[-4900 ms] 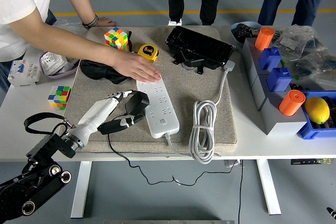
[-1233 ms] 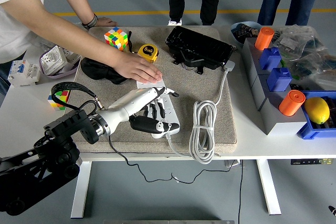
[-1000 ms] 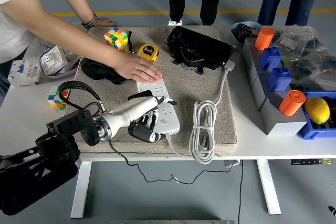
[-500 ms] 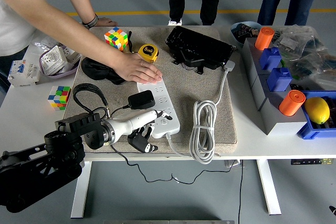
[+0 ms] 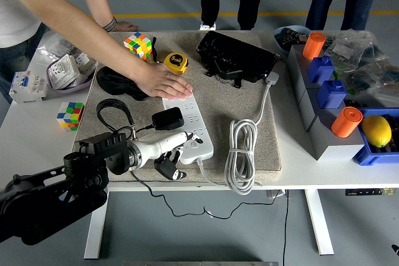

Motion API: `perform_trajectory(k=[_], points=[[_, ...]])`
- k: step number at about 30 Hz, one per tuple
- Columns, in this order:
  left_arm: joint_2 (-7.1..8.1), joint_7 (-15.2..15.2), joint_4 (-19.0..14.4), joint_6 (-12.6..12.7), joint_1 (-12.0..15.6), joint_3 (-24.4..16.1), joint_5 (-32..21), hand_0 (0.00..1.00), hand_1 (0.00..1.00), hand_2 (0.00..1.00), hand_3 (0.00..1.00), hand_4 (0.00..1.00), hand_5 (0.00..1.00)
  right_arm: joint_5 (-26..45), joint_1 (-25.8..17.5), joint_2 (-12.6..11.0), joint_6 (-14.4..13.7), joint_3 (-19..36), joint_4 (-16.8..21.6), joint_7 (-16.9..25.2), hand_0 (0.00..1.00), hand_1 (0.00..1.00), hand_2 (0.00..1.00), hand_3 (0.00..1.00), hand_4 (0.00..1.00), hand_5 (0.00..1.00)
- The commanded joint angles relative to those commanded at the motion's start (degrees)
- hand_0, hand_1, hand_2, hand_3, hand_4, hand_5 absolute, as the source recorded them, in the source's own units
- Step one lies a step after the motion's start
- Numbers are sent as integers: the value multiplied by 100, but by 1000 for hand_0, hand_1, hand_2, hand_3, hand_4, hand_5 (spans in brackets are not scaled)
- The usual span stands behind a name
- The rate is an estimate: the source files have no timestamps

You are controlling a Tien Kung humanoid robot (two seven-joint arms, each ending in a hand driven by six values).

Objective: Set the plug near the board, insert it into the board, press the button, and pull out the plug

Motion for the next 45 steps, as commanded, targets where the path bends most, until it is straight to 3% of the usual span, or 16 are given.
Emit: perform_trajectory(k=[30,45], points=[[58,159,52,-233,36,43,-72,43,107,173,883,784,2,-28,-5,25,-17,60,25,18,603,591,579,549,889,295],[43,-4,-10,-105,34,-59,-86,42,107,174,881,779,2,-28,-21,41,-17,66,23,19,603,591,579,549,889,294]])
